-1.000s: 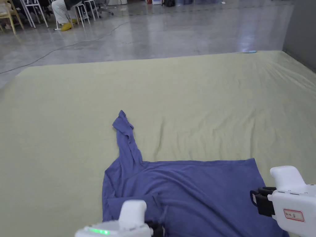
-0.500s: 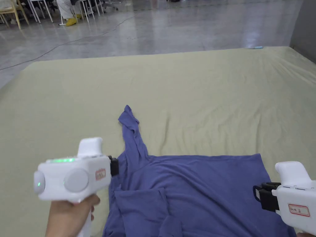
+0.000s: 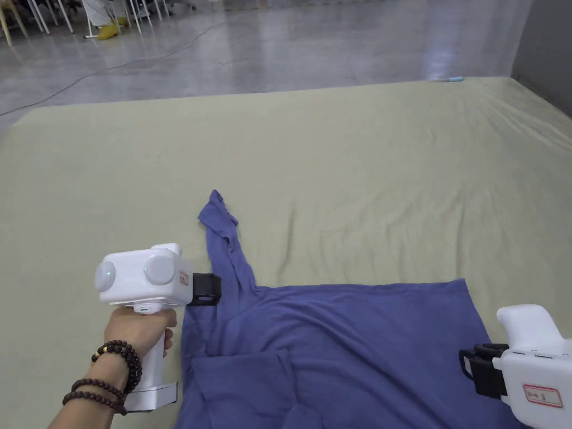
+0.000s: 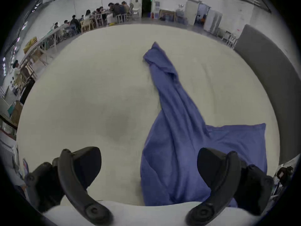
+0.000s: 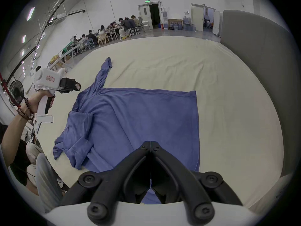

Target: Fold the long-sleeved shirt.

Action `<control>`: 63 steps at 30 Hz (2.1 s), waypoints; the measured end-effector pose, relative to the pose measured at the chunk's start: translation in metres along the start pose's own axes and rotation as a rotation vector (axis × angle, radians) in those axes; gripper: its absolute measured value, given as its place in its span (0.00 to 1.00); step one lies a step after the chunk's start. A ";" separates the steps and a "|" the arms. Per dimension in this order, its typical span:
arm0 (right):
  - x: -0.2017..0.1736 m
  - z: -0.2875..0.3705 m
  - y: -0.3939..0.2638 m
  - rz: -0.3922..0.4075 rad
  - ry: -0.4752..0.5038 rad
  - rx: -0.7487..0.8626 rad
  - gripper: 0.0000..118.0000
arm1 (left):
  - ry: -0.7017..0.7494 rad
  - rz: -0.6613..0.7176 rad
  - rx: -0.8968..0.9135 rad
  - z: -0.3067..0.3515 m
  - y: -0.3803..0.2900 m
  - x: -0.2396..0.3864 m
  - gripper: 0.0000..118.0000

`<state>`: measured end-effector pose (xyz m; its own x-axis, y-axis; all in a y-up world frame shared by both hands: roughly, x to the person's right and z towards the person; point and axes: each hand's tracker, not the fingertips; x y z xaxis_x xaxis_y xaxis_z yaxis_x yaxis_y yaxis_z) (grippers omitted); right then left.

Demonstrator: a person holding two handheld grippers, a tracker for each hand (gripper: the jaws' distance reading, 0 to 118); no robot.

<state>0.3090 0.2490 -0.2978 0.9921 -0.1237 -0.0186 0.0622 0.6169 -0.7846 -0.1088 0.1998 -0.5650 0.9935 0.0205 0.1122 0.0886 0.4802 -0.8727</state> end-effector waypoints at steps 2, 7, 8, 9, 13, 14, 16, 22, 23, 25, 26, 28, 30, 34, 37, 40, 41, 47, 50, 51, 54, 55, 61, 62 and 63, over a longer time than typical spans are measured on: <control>0.002 -0.002 0.000 0.001 -0.008 -0.007 0.02 | 0.032 -0.019 -0.037 -0.009 -0.002 0.004 0.97; 0.005 -0.003 0.001 0.002 -0.016 -0.012 0.02 | 0.064 -0.051 -0.104 -0.035 -0.008 0.014 0.76; 0.005 -0.003 0.001 0.000 -0.016 -0.013 0.02 | 0.064 -0.052 -0.110 -0.041 -0.012 0.016 0.75; 0.006 -0.003 0.000 -0.002 -0.016 -0.014 0.02 | 0.068 -0.056 -0.093 -0.043 -0.017 0.018 0.69; 0.012 -0.005 0.007 -0.002 -0.016 -0.020 0.02 | 0.079 -0.061 -0.035 -0.041 0.001 -0.001 0.17; 0.014 -0.003 0.015 -0.001 -0.027 -0.022 0.02 | 0.027 -0.057 0.006 -0.035 0.005 -0.009 0.00; 0.020 0.002 0.038 0.004 -0.035 0.026 0.02 | -0.036 -0.015 0.009 -0.009 -0.001 0.000 0.00; 0.051 -0.021 0.117 -0.174 -0.028 0.152 0.17 | -0.060 -0.025 0.101 0.045 -0.014 0.012 0.00; 0.054 -0.032 0.130 -0.149 -0.041 0.121 0.23 | -0.067 -0.026 0.094 0.043 -0.009 0.008 0.00; 0.059 -0.061 0.148 -0.050 -0.125 0.008 0.31 | -0.072 -0.038 0.097 0.044 -0.013 0.010 0.00; 0.059 -0.078 0.156 -0.023 -0.171 -0.072 0.50 | -0.080 -0.055 0.100 0.044 -0.015 0.012 0.00; 0.066 -0.109 0.160 -0.017 -0.172 -0.166 0.86 | -0.085 -0.063 0.090 0.036 -0.012 0.009 0.00; 0.082 -0.142 0.161 -0.080 -0.150 -0.224 0.93 | -0.106 -0.050 0.075 0.034 -0.014 0.009 0.00; 0.103 -0.186 0.158 -0.174 -0.196 -0.382 0.93 | -0.107 -0.034 0.059 0.027 -0.013 0.006 0.00; 0.109 -0.200 0.157 -0.218 -0.179 -0.392 0.80 | -0.105 -0.022 0.050 0.022 -0.011 0.000 0.00; 0.110 -0.209 0.161 -0.235 -0.190 -0.368 0.40 | -0.111 -0.008 0.048 0.020 -0.011 -0.004 0.00; 0.109 -0.211 0.161 -0.235 -0.195 -0.369 0.40 | -0.110 -0.005 0.048 0.020 -0.010 -0.005 0.00; 0.102 -0.216 0.157 -0.215 -0.217 -0.386 0.39 | -0.118 0.005 0.047 0.018 -0.012 -0.006 0.00; 0.092 -0.213 0.151 -0.175 -0.233 -0.382 0.31 | -0.121 0.011 0.052 0.017 -0.013 -0.005 0.00; 0.089 -0.213 0.150 -0.153 -0.236 -0.385 0.21 | -0.125 0.016 0.055 0.016 -0.015 -0.003 0.00; 0.076 -0.194 0.151 -0.128 -0.254 -0.356 0.05 | -0.125 0.025 0.049 0.021 -0.018 0.000 0.00; 0.072 -0.183 0.153 -0.117 -0.248 -0.340 0.05 | -0.120 0.029 0.055 0.027 -0.020 0.001 0.00; 0.062 -0.075 0.196 -0.059 -0.189 -0.099 0.05 | -0.155 0.017 0.259 0.106 -0.003 -0.009 0.00; 0.061 -0.053 0.209 -0.048 -0.191 -0.050 0.05 | -0.175 0.022 0.290 0.124 0.007 -0.013 0.00; 0.060 -0.030 0.225 -0.054 -0.191 0.002 0.05 | -0.197 0.047 0.324 0.143 0.015 -0.016 0.00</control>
<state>0.3789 0.3568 -0.4942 0.9900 -0.0071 0.1410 0.1155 0.6152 -0.7799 -0.1338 0.3320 -0.5121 0.9603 0.2021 0.1924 -0.0152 0.7264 -0.6871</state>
